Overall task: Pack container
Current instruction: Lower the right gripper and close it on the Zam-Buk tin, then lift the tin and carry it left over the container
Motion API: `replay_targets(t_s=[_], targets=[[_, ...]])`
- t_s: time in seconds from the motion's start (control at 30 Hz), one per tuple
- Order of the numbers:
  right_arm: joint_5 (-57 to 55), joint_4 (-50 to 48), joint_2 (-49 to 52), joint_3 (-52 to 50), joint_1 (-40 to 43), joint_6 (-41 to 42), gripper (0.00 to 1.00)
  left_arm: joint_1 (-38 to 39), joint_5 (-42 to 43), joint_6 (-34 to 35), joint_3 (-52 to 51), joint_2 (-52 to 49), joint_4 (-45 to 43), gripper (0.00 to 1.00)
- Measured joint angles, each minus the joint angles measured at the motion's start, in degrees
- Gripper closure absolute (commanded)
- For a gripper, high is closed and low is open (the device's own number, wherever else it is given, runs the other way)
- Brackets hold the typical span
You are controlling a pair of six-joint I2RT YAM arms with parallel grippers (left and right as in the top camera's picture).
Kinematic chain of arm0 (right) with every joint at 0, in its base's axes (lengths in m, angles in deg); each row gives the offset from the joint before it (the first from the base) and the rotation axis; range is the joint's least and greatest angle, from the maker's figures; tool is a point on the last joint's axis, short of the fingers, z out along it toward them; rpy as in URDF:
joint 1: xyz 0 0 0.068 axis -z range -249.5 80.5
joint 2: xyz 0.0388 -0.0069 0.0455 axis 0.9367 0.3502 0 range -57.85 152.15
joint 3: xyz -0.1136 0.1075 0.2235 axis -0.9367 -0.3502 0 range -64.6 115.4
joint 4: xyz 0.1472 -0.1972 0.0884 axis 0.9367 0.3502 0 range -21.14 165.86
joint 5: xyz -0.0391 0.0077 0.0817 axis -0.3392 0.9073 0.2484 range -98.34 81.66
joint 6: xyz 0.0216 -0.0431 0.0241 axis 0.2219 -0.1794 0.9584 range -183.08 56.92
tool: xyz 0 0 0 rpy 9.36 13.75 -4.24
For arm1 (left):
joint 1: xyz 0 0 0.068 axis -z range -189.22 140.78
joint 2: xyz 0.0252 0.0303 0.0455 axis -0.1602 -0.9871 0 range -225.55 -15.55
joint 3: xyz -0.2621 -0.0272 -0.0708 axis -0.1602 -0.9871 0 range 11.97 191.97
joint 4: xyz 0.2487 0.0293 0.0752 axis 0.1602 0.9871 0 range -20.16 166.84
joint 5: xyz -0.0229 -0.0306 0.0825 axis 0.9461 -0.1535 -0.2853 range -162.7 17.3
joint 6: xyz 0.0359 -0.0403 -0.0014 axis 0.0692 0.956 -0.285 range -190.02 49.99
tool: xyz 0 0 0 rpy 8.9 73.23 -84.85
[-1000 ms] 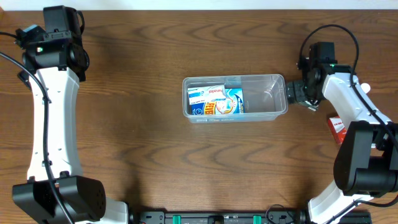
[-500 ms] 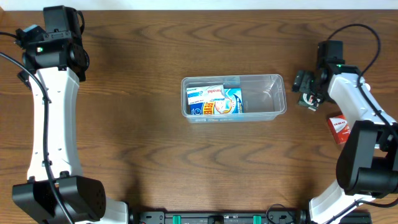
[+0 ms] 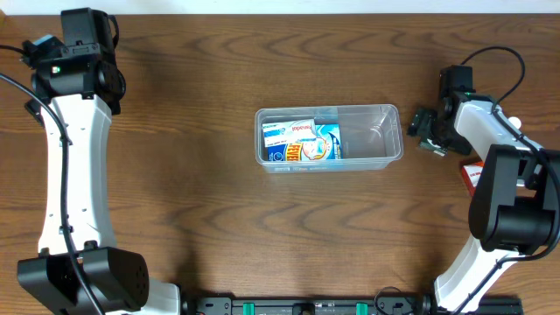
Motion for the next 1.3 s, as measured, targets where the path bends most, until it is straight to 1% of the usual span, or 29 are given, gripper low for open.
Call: replay_targets(t_s=[0.03,0.1,0.17,0.27,0.33,0.4,0.43,0.6,0.9,1.13,1.3], targets=[[0.0,0.0,0.0,0.0,0.0,-0.2,0.18,0.0,0.0,0.0,0.0,0.0,0.0,0.02],[0.0,-0.1,0.1,0.0,0.0,0.1,0.28,0.0,0.0,0.0,0.0,0.0,0.0,0.02],[0.0,0.1,0.1,0.0,0.0,0.2,0.32,0.0,0.0,0.0,0.0,0.0,0.0,0.02],[-0.1,0.4,0.0,0.0,0.0,0.3,0.33,0.0,0.0,0.0,0.0,0.0,0.0,0.02],[-0.1,0.9,-0.2,0.0,0.0,0.2,0.37,0.0,0.0,0.0,0.0,0.0,0.0,0.02],[-0.2,1.2,-0.7,0.0,0.0,-0.1,0.44,0.0,0.0,0.0,0.0,0.0,0.0,0.02],[-0.3,1.4,-1.2,0.0,0.0,-0.3,0.45,0.0,0.0,0.0,0.0,0.0,0.0,0.02],[-0.4,1.9,-6.2,0.0,0.0,-0.7,0.46,0.0,0.0,0.0,0.0,0.0,0.0,0.02],[-0.4,3.6,-19.2,0.0,-1.6,-0.7,0.47,0.0,0.0,0.0,0.0,0.0,0.0,0.02],[2.4,3.6,-30.1,1.0,-8.1,-1.0,0.48,0.0,0.0,0.0,0.0,0.0,0.0,0.02],[3.6,1.6,-33.2,2.2,-15.6,-0.3,0.47,0.0,0.0,0.0,0.0,0.0,0.0,0.02]])
